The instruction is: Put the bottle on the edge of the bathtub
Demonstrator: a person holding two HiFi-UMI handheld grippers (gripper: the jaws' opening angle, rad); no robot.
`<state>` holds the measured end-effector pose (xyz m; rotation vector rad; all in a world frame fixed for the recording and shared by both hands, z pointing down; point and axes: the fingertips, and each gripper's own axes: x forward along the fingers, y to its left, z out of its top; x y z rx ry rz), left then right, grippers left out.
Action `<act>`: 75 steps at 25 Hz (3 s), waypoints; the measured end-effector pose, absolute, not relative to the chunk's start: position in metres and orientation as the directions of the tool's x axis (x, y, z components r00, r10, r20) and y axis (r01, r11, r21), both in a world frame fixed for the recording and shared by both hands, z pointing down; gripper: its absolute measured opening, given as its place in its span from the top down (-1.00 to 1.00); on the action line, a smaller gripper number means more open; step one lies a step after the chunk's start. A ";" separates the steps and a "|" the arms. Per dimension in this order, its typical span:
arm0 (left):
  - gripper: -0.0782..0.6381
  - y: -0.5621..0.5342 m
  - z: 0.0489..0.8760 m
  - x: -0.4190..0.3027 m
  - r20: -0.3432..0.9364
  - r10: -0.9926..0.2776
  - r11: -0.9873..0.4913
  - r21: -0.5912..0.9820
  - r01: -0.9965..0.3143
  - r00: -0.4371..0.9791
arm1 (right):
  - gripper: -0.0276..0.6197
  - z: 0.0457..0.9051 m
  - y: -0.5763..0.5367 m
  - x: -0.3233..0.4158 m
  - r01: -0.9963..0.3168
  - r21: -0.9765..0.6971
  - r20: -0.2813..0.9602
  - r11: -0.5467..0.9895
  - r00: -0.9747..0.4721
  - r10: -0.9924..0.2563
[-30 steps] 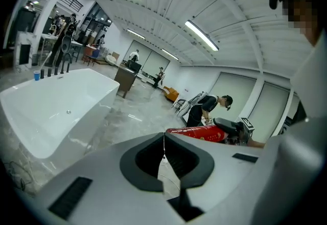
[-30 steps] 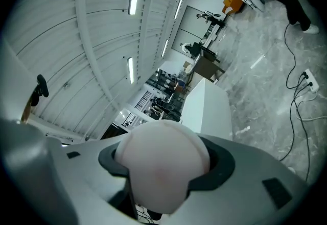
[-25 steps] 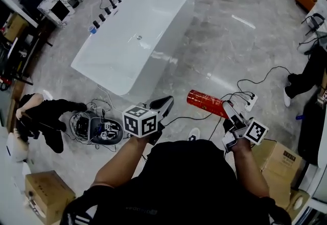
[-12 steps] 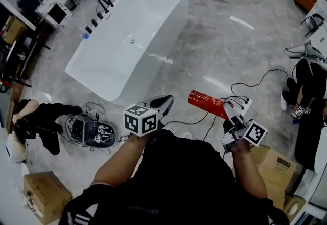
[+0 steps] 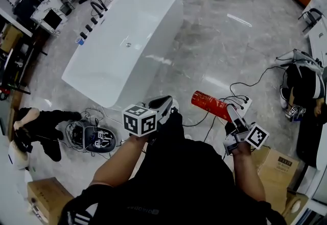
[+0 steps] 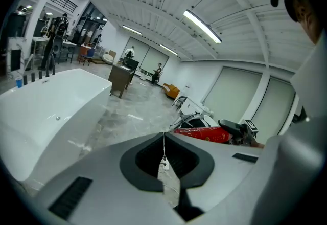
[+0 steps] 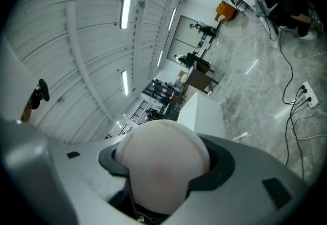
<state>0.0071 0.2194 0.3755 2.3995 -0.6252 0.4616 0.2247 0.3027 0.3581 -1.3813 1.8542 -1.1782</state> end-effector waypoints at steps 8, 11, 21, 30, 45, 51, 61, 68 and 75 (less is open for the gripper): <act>0.73 0.157 0.384 0.023 0.459 -0.314 -0.697 0.483 -0.530 0.831 | 0.04 0.371 0.254 0.248 -0.504 -0.863 0.156 0.023 -0.310 -0.938; 0.73 0.122 0.385 0.029 0.460 -0.318 -0.684 0.495 -0.537 0.829 | 0.04 0.369 0.220 0.258 -0.522 -0.853 0.184 0.008 -0.314 -0.931; 0.73 0.011 0.389 0.026 0.470 -0.328 -0.666 0.500 -0.553 0.820 | 0.04 0.356 0.102 0.246 -0.534 -0.845 0.194 0.028 -0.355 -0.915; 0.73 -0.071 0.392 0.023 0.452 -0.341 -0.674 0.494 -0.550 0.824 | 0.04 0.359 0.023 0.245 -0.554 -0.832 0.207 0.027 -0.355 -0.912; 0.73 -0.135 0.417 0.026 0.478 -0.382 -0.643 0.478 -0.599 0.791 | 0.04 0.390 -0.068 0.257 -0.556 -0.831 0.256 0.006 -0.392 -0.884; 0.73 -0.168 0.433 0.039 0.518 -0.462 -0.558 0.462 -0.690 0.720 | 0.04 0.417 -0.134 0.291 -0.566 -0.824 0.301 0.030 -0.482 -0.823; 0.73 -0.221 0.466 0.107 0.588 -0.569 -0.396 0.416 -0.818 0.575 | 0.04 0.468 -0.243 0.343 -0.634 -0.754 0.409 0.169 -0.656 -0.634; 0.73 -0.225 0.516 0.118 0.692 -0.558 -0.286 0.358 -0.889 0.458 | 0.04 0.554 -0.283 0.344 -0.720 -0.635 0.561 0.280 -0.679 -0.473; 0.73 -0.223 0.582 0.111 0.745 -0.476 -0.253 0.394 -0.884 0.468 | 0.04 0.654 -0.298 0.296 -0.773 -0.480 0.714 0.416 -0.619 -0.328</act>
